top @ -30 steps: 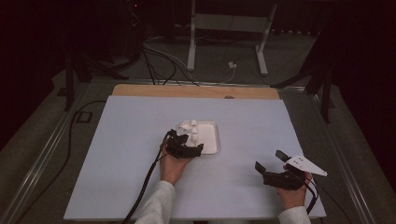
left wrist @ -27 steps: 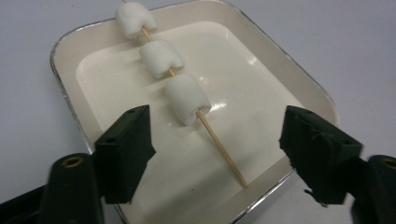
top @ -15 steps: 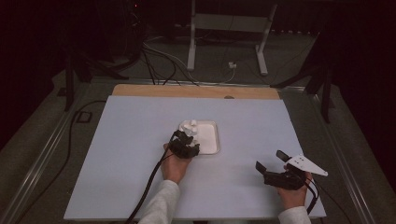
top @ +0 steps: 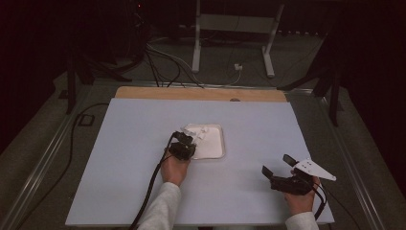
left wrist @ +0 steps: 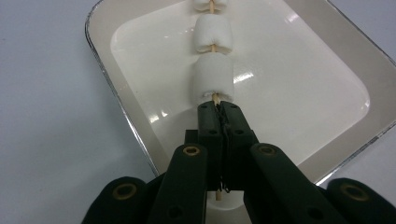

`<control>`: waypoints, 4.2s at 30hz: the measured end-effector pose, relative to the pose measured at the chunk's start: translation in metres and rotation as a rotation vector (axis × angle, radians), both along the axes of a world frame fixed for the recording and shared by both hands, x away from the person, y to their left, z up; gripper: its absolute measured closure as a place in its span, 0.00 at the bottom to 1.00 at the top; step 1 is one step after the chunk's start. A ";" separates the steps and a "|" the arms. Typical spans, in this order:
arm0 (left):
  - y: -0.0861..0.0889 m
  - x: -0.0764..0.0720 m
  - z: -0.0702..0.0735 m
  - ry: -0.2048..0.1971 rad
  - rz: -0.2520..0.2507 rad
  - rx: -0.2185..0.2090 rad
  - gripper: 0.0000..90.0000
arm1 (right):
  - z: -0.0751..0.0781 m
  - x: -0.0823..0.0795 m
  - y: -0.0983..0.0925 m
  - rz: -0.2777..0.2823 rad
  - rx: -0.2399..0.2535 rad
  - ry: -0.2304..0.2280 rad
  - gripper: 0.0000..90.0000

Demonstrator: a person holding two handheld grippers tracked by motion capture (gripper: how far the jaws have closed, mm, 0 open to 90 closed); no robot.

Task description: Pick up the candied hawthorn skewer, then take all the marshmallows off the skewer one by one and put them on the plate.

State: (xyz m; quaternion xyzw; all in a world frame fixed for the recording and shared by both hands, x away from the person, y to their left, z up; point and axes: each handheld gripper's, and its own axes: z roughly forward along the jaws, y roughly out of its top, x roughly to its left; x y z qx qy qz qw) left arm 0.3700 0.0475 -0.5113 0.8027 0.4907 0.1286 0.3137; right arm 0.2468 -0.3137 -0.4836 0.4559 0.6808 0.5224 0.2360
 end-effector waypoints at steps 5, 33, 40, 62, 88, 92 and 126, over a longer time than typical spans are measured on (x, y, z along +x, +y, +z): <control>0.003 0.001 0.000 0.021 -0.015 -0.036 1.00 | 0.000 0.000 -0.001 -0.003 0.003 0.002 0.00; 0.033 -0.031 0.028 -0.078 -0.060 -0.231 1.00 | 0.014 0.011 0.005 0.062 0.060 0.045 0.00; 0.040 -0.039 0.037 -0.116 -0.086 -0.258 1.00 | 0.023 0.033 0.017 0.106 0.108 0.100 0.00; 0.062 -0.064 0.046 -0.195 -0.124 -0.332 1.00 | 0.060 0.078 0.062 0.220 0.109 0.111 0.00; 0.069 -0.090 0.046 -0.268 -0.186 -0.417 1.00 | 0.054 0.111 0.126 0.356 0.198 0.285 0.13; 0.067 -0.091 0.046 -0.271 -0.196 -0.431 1.00 | 0.054 0.114 0.135 0.377 0.226 0.332 0.28; 0.048 -0.088 0.031 -0.177 -0.276 -0.328 1.00 | 0.054 0.115 0.162 0.469 0.376 0.458 0.86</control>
